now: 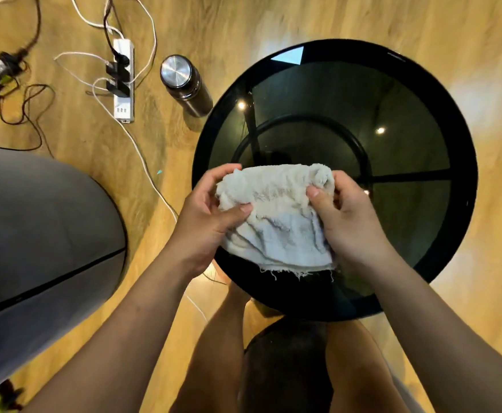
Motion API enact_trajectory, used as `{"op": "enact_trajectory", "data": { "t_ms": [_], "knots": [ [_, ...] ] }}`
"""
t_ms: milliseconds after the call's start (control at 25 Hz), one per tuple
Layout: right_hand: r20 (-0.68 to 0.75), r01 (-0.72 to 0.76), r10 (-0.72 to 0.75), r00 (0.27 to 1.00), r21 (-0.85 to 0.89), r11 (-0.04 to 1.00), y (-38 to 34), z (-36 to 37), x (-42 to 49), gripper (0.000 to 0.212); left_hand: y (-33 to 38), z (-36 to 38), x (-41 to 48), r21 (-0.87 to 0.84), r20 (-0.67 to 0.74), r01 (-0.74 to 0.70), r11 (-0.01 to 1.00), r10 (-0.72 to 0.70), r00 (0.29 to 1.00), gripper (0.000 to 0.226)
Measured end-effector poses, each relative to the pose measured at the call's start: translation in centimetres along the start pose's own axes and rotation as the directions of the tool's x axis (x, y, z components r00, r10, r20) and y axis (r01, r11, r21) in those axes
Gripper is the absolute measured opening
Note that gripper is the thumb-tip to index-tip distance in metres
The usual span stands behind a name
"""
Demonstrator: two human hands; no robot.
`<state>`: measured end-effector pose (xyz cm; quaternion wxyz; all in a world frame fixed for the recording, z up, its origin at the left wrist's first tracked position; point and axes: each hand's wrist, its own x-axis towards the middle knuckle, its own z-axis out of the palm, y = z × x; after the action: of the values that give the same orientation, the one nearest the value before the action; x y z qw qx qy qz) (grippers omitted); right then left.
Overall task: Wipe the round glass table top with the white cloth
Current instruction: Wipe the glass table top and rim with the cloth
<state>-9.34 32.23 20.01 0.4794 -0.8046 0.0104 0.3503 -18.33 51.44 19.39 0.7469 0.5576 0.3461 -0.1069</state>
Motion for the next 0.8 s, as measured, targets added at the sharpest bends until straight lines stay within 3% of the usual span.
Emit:
{"op": "enact_trajectory", "data": {
  "t_ms": [80,160,200,240,320,400,480,680,800],
  "knots": [
    [-0.012,-0.015,0.013,1.000,-0.207,0.978,1.0,2.3,0.2,0.034,-1.2,-2.1,0.6,0.367,-0.059,-0.036,0.930,0.062,0.996,0.061],
    [-0.030,0.106,-0.151,0.988,-0.580,0.808,2.6,4.8,-0.3,0.048,-2.6,-4.1,1.0,0.763,-0.169,0.006,0.646,0.190,0.967,0.065],
    [0.031,0.198,-0.251,0.968,-0.711,0.675,3.6,6.0,-0.8,0.052,-3.4,-4.8,0.8,0.870,-0.132,-0.024,0.493,0.280,0.951,0.064],
    [0.130,0.287,-0.307,0.943,-0.782,0.552,4.7,7.3,-1.3,0.054,-4.5,-5.1,0.5,0.940,-0.006,-0.111,0.324,0.339,0.941,0.064],
    [0.307,0.410,-0.310,0.900,-0.836,0.364,7.0,9.1,-1.8,0.063,-6.9,-5.0,-0.2,0.948,0.309,-0.319,-0.016,0.291,0.905,0.068],
    [0.371,0.450,-0.295,0.880,-0.850,0.274,8.6,9.3,-0.8,0.070,-8.4,-4.5,-0.4,0.900,0.421,-0.385,-0.205,0.182,0.889,0.070],
    [0.384,0.471,-0.336,0.860,-0.851,0.233,8.7,8.9,0.9,0.073,-8.6,-4.2,0.9,0.893,0.405,-0.341,-0.293,0.199,0.892,0.068],
    [0.286,0.414,-0.530,0.798,-0.900,0.138,2.1,6.8,12.4,0.064,-1.5,-3.3,11.9,0.945,0.307,-0.228,-0.236,0.391,0.868,0.067],
    [0.107,0.286,-0.537,0.837,-0.922,0.262,-2.5,5.1,19.3,0.060,4.2,-1.6,17.6,0.972,0.232,-0.188,-0.139,0.469,0.852,0.062]
  ]
}}
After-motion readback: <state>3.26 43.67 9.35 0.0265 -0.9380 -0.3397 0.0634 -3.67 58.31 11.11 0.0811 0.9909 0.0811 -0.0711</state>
